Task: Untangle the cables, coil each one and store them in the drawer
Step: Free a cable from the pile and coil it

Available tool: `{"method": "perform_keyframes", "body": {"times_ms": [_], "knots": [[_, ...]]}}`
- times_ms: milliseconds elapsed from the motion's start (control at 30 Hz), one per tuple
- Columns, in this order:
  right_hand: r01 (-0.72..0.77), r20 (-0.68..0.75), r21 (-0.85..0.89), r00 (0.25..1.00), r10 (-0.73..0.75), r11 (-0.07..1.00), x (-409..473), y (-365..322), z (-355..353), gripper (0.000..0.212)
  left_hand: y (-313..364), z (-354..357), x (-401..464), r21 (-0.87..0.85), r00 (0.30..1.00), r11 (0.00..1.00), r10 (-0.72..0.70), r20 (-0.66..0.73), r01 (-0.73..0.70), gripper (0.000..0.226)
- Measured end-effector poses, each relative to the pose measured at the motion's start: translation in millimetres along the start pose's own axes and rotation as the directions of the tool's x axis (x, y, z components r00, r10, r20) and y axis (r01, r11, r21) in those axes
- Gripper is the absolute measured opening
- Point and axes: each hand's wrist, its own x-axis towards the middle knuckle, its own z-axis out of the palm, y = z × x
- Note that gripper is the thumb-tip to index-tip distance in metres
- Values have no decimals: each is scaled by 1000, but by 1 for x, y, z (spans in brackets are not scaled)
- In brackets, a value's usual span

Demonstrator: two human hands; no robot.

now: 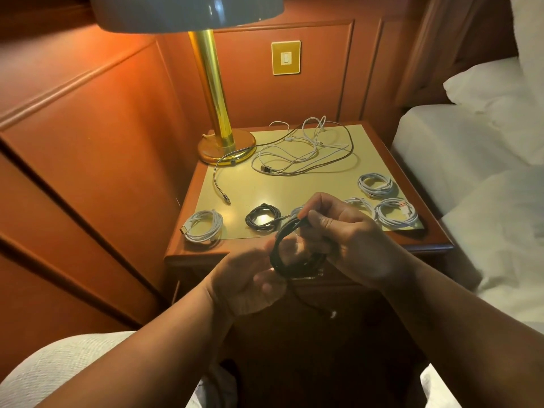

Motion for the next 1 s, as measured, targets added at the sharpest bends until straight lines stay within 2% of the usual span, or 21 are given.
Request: {"method": "perform_keyframes", "body": {"times_ms": [67,133,233,333,400,500,567,667,733,800,867,900,1000], "knots": [[-8,19,37,1000,8,999,0,1,0,15,-1,-1,0,3,998,1000,-18,66,17,21],[-27,3,43,1000,27,999,1,2,-2,15,-1,-2,1,30,997,999,-46,59,44,22],[-44,-35,-38,998,43,998,2,5,-8,15,4,-3,-3,245,988,969,-4,-156,43,36],[-44,-55,-118,998,38,992,4,5,-11,14,11,4,-3,419,957,905,53,-286,75,41],[-36,-29,-92,999,33,995,5,5,-9,13,11,6,-3,330,942,941,39,-332,77,33],[-19,18,36,1000,19,999,6,4,-7,13,6,2,-2,-18,986,999,-42,-162,40,32],[-7,42,88,999,3,996,6,4,-8,15,5,-4,-2,-74,994,996,-53,-97,46,26],[11,51,69,999,-15,998,5,3,-7,12,7,-2,-3,27,994,998,-49,-99,51,24],[18,57,48,998,-21,999,4,3,-6,11,11,3,-3,185,982,981,-21,-187,56,28],[26,59,-11,998,-26,1000,3,3,-7,11,15,6,-4,332,953,940,24,-303,82,41],[14,39,-95,999,-10,995,3,5,-10,12,18,5,-4,376,937,922,44,-346,96,50],[10,29,-124,1000,-6,992,3,6,-11,13,19,4,-3,375,938,922,46,-343,92,47],[21,33,-113,999,-17,993,5,7,-11,13,23,6,-2,444,917,891,100,-386,90,16]]}}
